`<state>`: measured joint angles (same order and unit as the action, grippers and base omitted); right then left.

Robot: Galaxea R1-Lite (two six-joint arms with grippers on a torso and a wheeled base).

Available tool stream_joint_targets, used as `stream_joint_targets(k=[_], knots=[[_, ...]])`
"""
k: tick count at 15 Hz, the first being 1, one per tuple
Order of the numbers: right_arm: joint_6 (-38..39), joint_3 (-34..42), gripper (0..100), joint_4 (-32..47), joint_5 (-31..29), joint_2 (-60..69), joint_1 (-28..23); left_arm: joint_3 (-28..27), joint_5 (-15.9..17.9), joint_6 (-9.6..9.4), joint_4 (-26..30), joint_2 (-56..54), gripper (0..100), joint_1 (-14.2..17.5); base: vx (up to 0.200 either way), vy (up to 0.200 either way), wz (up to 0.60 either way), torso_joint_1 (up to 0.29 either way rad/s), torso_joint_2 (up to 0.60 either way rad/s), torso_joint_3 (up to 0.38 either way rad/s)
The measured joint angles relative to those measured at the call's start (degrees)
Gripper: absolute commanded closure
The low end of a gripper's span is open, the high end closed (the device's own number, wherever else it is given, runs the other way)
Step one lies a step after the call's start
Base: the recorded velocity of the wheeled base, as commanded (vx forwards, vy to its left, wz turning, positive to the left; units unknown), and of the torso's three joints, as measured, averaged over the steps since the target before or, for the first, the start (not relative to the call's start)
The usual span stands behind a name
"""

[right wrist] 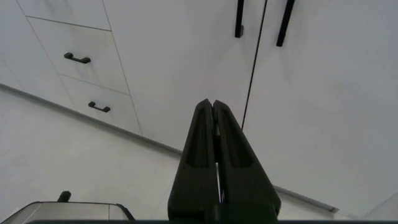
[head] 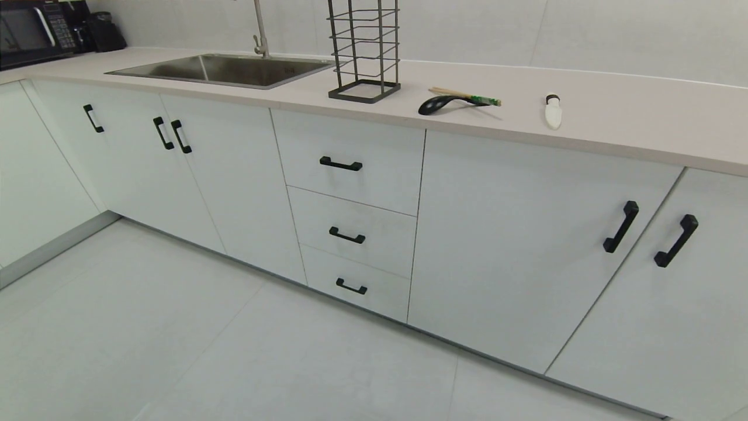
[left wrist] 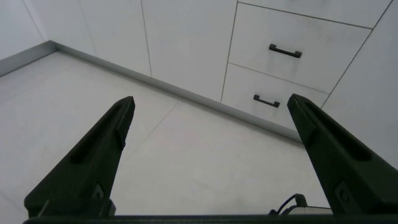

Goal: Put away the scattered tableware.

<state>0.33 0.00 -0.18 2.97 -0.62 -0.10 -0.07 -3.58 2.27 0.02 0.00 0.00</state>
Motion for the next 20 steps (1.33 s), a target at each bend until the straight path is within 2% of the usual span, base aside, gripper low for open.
stream_joint_targets(k=[9,15,20], knots=[[0.02,0.0,100,0.05,0.0,0.0,0.0,0.0,0.02,0.09,-0.02,0.0,0,0.0,0.2,0.0,0.0,0.002,0.0,0.002],[0.02,0.0,100,0.02,-0.02,0.0,0.02,-0.02,0.02,0.0,-0.02,0.0,0,0.0,0.0,0.0,0.0,0.0,0.0,0.0],[0.02,0.0,100,0.07,-0.02,0.0,0.05,-0.02,0.02,0.0,-0.02,0.0,0,0.05,0.0,0.2,0.0,0.0,0.0,0.005]])
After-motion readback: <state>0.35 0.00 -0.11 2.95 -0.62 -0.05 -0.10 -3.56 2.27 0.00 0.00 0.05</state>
